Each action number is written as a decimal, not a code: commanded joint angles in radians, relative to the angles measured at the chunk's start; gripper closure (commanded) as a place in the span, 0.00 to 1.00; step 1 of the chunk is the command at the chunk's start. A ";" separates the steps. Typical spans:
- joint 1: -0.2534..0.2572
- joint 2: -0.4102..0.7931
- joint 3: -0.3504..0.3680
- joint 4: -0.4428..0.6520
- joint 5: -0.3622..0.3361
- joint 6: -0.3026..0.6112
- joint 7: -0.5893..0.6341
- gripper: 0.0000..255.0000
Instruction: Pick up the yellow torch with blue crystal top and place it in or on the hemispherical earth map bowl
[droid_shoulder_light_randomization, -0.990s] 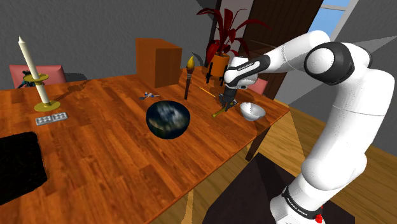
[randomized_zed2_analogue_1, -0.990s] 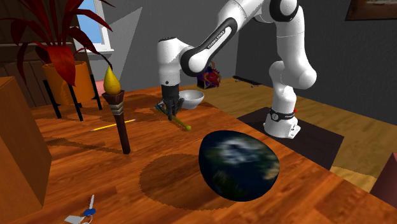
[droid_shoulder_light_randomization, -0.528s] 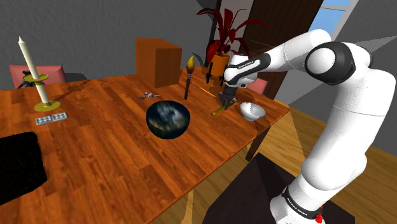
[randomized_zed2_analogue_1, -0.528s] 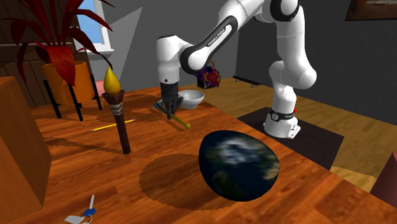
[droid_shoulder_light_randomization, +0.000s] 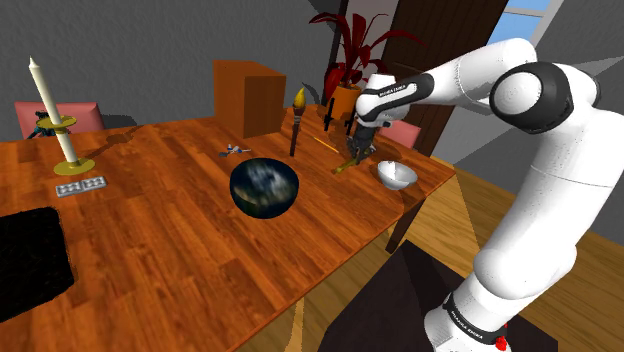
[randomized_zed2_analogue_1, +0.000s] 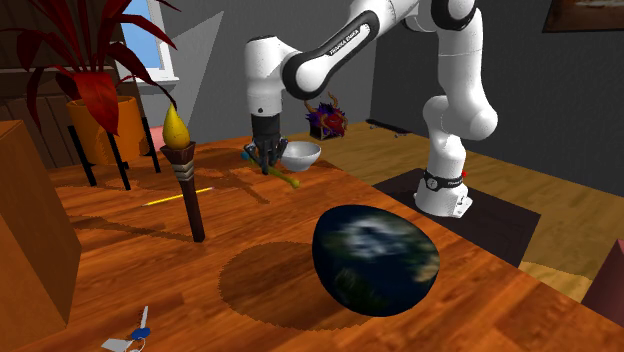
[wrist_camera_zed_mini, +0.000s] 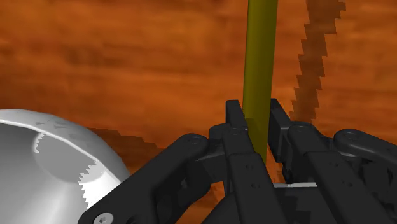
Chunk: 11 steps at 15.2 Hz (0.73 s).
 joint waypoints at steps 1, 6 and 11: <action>0.000 -0.010 0.000 0.017 0.000 -0.027 0.000 1.00; 0.001 -0.036 0.000 0.051 -0.001 -0.088 0.000 1.00; 0.001 -0.058 0.000 0.092 -0.001 -0.150 -0.001 1.00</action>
